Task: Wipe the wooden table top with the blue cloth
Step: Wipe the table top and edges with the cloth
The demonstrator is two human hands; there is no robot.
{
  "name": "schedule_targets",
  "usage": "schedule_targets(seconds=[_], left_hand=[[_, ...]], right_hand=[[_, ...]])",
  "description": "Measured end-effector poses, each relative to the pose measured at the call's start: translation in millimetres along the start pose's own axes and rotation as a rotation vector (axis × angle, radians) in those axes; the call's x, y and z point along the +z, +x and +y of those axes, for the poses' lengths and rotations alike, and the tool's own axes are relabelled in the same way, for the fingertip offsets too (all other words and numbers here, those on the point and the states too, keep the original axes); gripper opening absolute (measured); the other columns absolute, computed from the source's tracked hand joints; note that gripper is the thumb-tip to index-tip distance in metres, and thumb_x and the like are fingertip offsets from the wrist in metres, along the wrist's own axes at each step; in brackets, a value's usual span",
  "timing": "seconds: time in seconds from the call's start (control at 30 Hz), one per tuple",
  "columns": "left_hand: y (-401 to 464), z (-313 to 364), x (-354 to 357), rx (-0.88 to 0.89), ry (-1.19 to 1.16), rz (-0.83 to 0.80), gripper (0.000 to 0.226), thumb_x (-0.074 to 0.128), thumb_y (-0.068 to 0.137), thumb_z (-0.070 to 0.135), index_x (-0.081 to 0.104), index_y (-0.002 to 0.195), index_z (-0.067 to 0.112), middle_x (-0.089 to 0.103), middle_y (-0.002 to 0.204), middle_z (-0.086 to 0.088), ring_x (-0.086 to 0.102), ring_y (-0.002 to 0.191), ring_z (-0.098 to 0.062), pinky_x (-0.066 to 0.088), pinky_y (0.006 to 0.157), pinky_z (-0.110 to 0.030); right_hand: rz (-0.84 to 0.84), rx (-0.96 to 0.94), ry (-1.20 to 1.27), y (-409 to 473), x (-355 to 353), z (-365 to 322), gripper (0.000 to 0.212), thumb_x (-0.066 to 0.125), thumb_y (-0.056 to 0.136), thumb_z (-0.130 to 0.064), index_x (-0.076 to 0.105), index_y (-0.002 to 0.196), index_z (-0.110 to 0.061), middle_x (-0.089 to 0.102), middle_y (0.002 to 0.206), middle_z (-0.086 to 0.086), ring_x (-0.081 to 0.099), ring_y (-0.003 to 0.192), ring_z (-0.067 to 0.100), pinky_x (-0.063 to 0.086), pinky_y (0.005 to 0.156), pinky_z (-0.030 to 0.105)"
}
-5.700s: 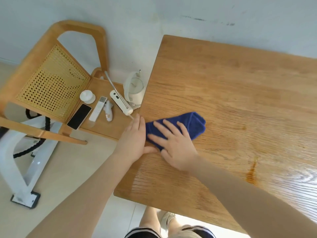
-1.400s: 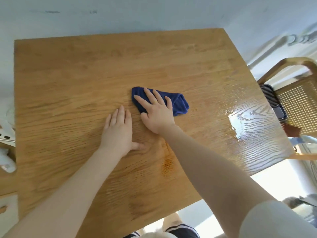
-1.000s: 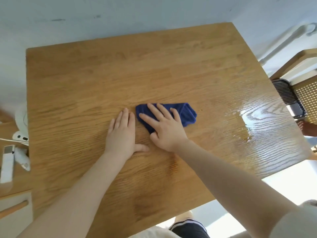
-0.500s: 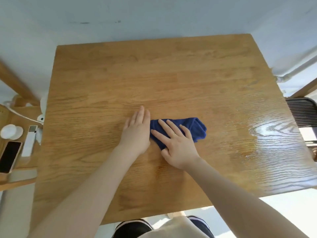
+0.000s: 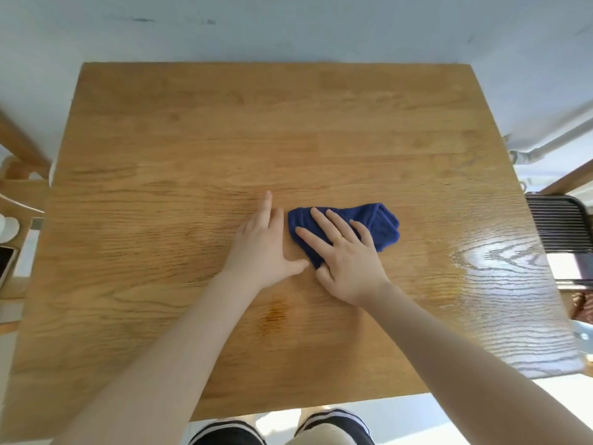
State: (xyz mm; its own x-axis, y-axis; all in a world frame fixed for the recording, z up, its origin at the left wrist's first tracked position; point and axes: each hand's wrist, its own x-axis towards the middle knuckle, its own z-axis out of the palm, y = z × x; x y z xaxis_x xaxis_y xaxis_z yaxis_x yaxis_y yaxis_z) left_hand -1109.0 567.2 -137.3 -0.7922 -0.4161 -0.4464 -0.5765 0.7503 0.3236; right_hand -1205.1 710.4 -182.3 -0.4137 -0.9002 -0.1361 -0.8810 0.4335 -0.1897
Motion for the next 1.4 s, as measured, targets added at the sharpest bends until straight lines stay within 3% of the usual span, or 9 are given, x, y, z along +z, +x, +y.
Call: schedule_targets(seconds=[0.07, 0.2, 0.27, 0.43, 0.63, 0.8, 1.0, 1.13, 1.4], left_hand=[[4.3, 7.4, 0.9, -0.007, 0.063, -0.03, 0.116, 0.062, 0.069, 0.07, -0.001, 0.15, 0.017, -0.014, 0.158, -0.005, 0.0, 0.146, -0.023, 0.008, 0.117, -0.038], [9.0, 22.7, 9.1, -0.08, 0.203, -0.048, 0.127, 0.054, 0.061, 0.082, -0.005, 0.15, 0.015, -0.012, 0.157, -0.012, -0.004, 0.146, -0.027, 0.002, 0.117, -0.04], [11.9, 27.3, 12.0, -0.106, 0.235, -0.041, 0.128, 0.053, 0.059, 0.084, -0.005, 0.15, 0.014, -0.012, 0.157, -0.014, -0.004, 0.145, -0.028, 0.002, 0.117, -0.041], [7.7, 32.7, 22.4, -0.122, 0.238, -0.026, 0.128, 0.06, 0.064, 0.075, -0.01, 0.148, 0.01, -0.016, 0.155, -0.018, -0.007, 0.145, -0.032, 0.004, 0.117, -0.043], [10.7, 39.9, 18.9, -0.139, 0.277, -0.023, 0.128, 0.063, 0.063, 0.072, -0.008, 0.148, 0.008, -0.013, 0.155, -0.02, -0.005, 0.145, -0.033, 0.003, 0.117, -0.042], [10.6, 38.5, 21.1, -0.157, 0.269, -0.06, 0.128, 0.062, 0.065, 0.072, -0.012, 0.148, 0.009, -0.019, 0.155, -0.018, -0.01, 0.144, -0.031, -0.002, 0.116, -0.04], [6.8, 38.1, 22.7, -0.167, 0.254, -0.03, 0.128, 0.063, 0.063, 0.072, -0.009, 0.149, 0.01, -0.016, 0.156, -0.017, -0.008, 0.145, -0.03, -0.002, 0.117, -0.041], [7.6, 41.0, 21.3, -0.177, 0.28, -0.023, 0.128, 0.062, 0.063, 0.074, -0.009, 0.149, 0.01, -0.014, 0.156, -0.018, -0.007, 0.145, -0.03, -0.003, 0.116, -0.042], [18.8, 35.9, 19.3, 0.083, 0.244, -0.081, 0.118, 0.068, 0.071, 0.06, -0.01, 0.149, 0.019, -0.033, 0.152, -0.005, -0.023, 0.142, -0.023, -0.009, 0.116, -0.042]], right_hand=[[-0.011, -0.002, -0.003, 16.8, -3.9, 16.1, 0.066, 0.03, 0.075, -0.035, 0.034, 0.141, -0.035, 0.023, 0.155, 0.002, 0.02, 0.142, 0.026, 0.015, 0.11, 0.051], [0.044, 0.258, 0.027, 69.6, -17.2, 48.8, 0.061, 0.033, 0.082, -0.037, 0.027, 0.143, -0.037, 0.014, 0.157, -0.001, 0.007, 0.144, 0.023, -0.002, 0.111, 0.056], [0.032, 0.295, 0.049, 79.7, -20.7, 57.9, 0.056, 0.035, 0.089, -0.037, 0.024, 0.144, -0.039, 0.01, 0.158, -0.001, 0.003, 0.144, 0.023, -0.004, 0.111, 0.058], [0.023, 0.147, 0.015, 13.9, -7.7, 35.2, 0.054, 0.022, 0.088, -0.046, 0.023, 0.142, -0.044, 0.013, 0.157, -0.002, 0.008, 0.144, 0.025, 0.002, 0.11, 0.059], [-0.032, -0.124, -0.085, -6.1, -7.2, 59.9, 0.054, 0.033, 0.086, -0.054, 0.03, 0.139, -0.046, 0.026, 0.153, -0.003, 0.022, 0.141, 0.026, 0.011, 0.108, 0.061], [0.052, 0.235, 0.014, 55.5, -21.5, 95.1, 0.051, 0.03, 0.093, -0.052, 0.025, 0.142, -0.044, 0.014, 0.157, -0.002, 0.006, 0.144, 0.023, -0.004, 0.11, 0.058], [0.034, 0.115, 0.028, -13.2, -8.7, 66.0, 0.055, 0.013, 0.089, -0.055, 0.023, 0.142, -0.045, 0.011, 0.157, -0.004, 0.004, 0.144, 0.022, -0.004, 0.11, 0.057], [-0.031, 0.036, -0.002, -38.8, -0.9, 51.1, 0.054, 0.02, 0.088, -0.05, 0.024, 0.142, -0.045, 0.014, 0.157, -0.005, 0.006, 0.144, 0.023, -0.003, 0.109, 0.06], [0.069, 0.36, 0.064, 13.2, -10.3, 64.6, 0.048, 0.034, 0.094, -0.042, 0.025, 0.142, -0.046, 0.01, 0.157, -0.006, 0.003, 0.144, 0.019, -0.004, 0.111, 0.056]])
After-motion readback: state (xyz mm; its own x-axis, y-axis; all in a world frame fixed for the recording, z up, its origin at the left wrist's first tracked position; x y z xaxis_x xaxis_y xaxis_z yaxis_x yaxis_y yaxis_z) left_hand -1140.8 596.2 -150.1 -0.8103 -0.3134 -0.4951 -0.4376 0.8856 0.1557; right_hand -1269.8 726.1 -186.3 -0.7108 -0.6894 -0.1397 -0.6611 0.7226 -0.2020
